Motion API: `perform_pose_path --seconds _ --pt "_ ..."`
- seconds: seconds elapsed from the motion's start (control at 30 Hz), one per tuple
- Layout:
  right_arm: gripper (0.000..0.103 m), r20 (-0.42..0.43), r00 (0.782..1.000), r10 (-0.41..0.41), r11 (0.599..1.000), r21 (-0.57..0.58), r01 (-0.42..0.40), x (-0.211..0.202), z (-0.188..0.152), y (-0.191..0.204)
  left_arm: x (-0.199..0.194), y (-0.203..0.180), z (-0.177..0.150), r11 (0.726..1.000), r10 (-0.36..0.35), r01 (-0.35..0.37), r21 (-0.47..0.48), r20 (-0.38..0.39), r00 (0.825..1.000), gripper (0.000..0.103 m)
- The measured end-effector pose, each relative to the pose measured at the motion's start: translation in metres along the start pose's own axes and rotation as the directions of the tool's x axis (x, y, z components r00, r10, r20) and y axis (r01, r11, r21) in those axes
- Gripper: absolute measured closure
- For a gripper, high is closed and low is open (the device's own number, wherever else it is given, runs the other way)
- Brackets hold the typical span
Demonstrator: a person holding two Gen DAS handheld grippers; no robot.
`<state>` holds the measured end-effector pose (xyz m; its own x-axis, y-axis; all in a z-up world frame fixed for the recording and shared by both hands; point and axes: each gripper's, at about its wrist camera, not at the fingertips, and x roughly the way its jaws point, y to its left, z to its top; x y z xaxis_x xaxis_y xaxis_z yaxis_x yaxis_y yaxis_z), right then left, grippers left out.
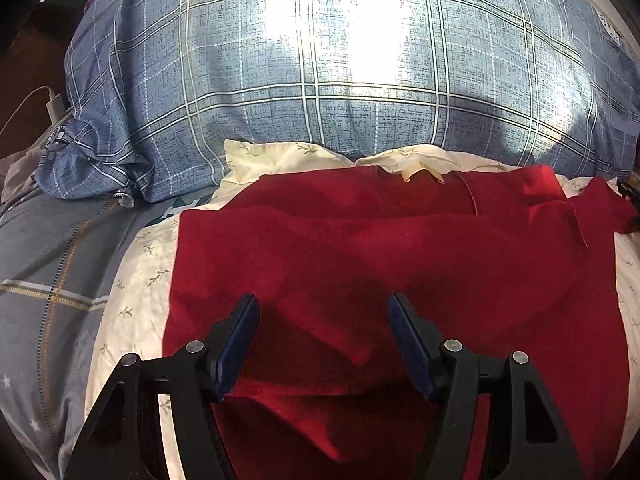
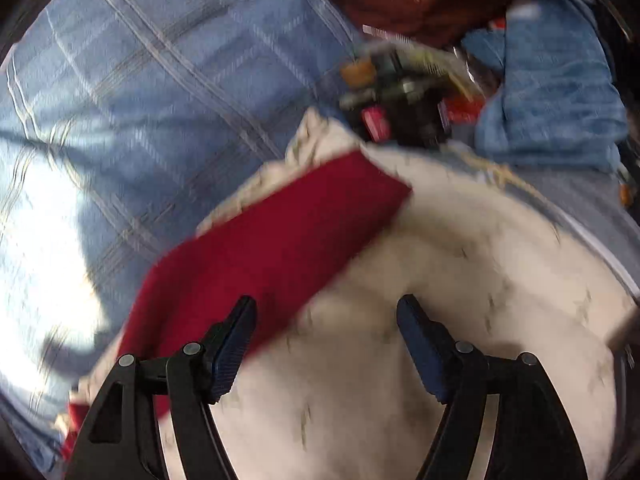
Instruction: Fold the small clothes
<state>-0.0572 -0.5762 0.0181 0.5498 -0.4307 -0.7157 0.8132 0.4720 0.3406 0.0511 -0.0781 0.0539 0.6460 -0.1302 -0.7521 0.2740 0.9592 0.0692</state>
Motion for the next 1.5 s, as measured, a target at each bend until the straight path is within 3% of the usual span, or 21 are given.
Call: perform_pose_path --seconds 0.03,0.07,0.1,0.17,0.23,0.4,0.5,0.57,0.67,0.8,0.83,0.93,1.07,1.17,1.23,1.27,1.3,1.37,1.43,1.5 --pt "0.052 0.010 1.000 0.016 1.000 -0.009 -0.016 0.007 0.005 0.002 -0.001 0.001 0.000 1.000 0.001 -0.001 -0.001 0.001 1.000 0.037" --pt "0.088 0.004 1.000 0.021 1.000 -0.018 -0.020 0.012 0.007 0.004 -0.003 0.003 0.000 1.000 0.005 -0.005 -0.002 0.001 1.000 0.037" --pt "0.098 -0.010 1.000 0.014 1.000 -0.025 -0.014 0.017 0.010 0.004 -0.005 0.005 0.000 1.000 0.008 -0.008 -0.002 0.002 1.000 0.037" --pt "0.097 -0.014 0.998 0.056 0.998 0.020 -0.056 0.013 0.014 -0.004 -0.010 0.011 0.000 1.000 0.020 -0.020 -0.007 0.011 1.000 0.037" --pt "0.098 0.053 0.994 0.099 0.995 0.029 -0.100 -0.015 0.020 -0.011 -0.016 0.018 0.001 0.999 0.028 -0.028 -0.020 0.025 0.999 0.037" --pt "0.097 0.205 0.976 0.071 0.997 -0.034 -0.066 -0.082 0.036 -0.007 -0.026 0.041 0.002 0.997 0.047 -0.043 -0.067 0.055 0.997 0.037" --pt "0.097 0.211 0.971 0.109 0.989 -0.122 -0.085 -0.112 0.040 0.014 -0.033 0.053 0.000 0.994 0.050 -0.043 -0.104 0.066 0.997 0.037" --pt "0.097 0.186 0.967 0.176 0.971 -0.193 -0.140 -0.128 0.032 0.038 -0.037 0.061 -0.003 0.991 0.046 -0.037 -0.126 0.069 0.997 0.037" --pt "0.097 0.129 0.948 0.291 0.915 -0.328 -0.236 -0.150 0.010 0.088 -0.044 0.071 -0.005 0.989 0.048 -0.037 -0.142 0.075 0.996 0.037" --pt "0.097 -0.009 0.894 0.447 0.777 -0.491 -0.394 -0.180 -0.045 0.169 -0.055 0.083 -0.003 0.987 0.058 -0.042 -0.152 0.102 0.993 0.037" --pt "0.097 -0.062 0.872 0.485 0.723 -0.532 -0.440 -0.186 -0.068 0.195 -0.057 0.086 -0.003 0.986 0.058 -0.040 -0.162 0.109 0.992 0.037" --pt "0.097 -0.198 0.818 0.540 0.619 -0.565 -0.545 -0.188 -0.127 0.249 -0.060 0.096 -0.003 0.981 0.054 -0.031 -0.191 0.117 0.992 0.037" --pt "0.097 -0.340 0.762 0.551 0.543 -0.546 -0.637 -0.165 -0.208 0.305 -0.053 0.105 -0.006 0.973 0.046 -0.023 -0.230 0.098 0.994 0.037" --pt "0.080 -0.517 0.690 0.506 0.475 -0.501 -0.723 -0.128 -0.271 0.339 -0.045 0.110 -0.007 0.967 0.038 -0.016 -0.255 0.082 0.996 0.037" --pt "0.068 -0.639 0.656 0.402 0.488 -0.457 -0.744 -0.108 -0.304 0.340 -0.039 0.113 -0.006 0.964 0.025 -0.008 -0.265 0.064 0.998 0.037" --pt "0.069 -0.654 0.645 0.395 0.495 -0.440 -0.749 -0.108 -0.306 0.335 -0.037 0.114 -0.006 0.964 0.015 0.001 -0.266 0.057 0.998 0.037" --pt "0.067 -0.647 0.646 0.406 0.488 -0.444 -0.752 -0.111 -0.301 0.326 -0.035 0.114 -0.005 0.964 0.005 0.010 -0.265 0.054 0.999 0.037" --pt "0.052 -0.587 0.691 0.423 0.473 -0.507 -0.720 -0.128 -0.279 0.309 -0.030 0.112 -0.001 0.968 -0.010 0.023 -0.251 0.054 0.998 0.037" --pt "0.044 -0.502 0.735 0.455 0.482 -0.556 -0.678 -0.146 -0.250 0.280 -0.025 0.107 0.004 0.968 -0.025 0.038 -0.248 0.055 0.998 0.037" --pt "0.043 -0.448 0.767 0.460 0.503 -0.580 -0.640 -0.150 -0.223 0.258 -0.020 0.101 0.008 0.968 -0.046 0.060 -0.243 0.062 0.997 0.036"
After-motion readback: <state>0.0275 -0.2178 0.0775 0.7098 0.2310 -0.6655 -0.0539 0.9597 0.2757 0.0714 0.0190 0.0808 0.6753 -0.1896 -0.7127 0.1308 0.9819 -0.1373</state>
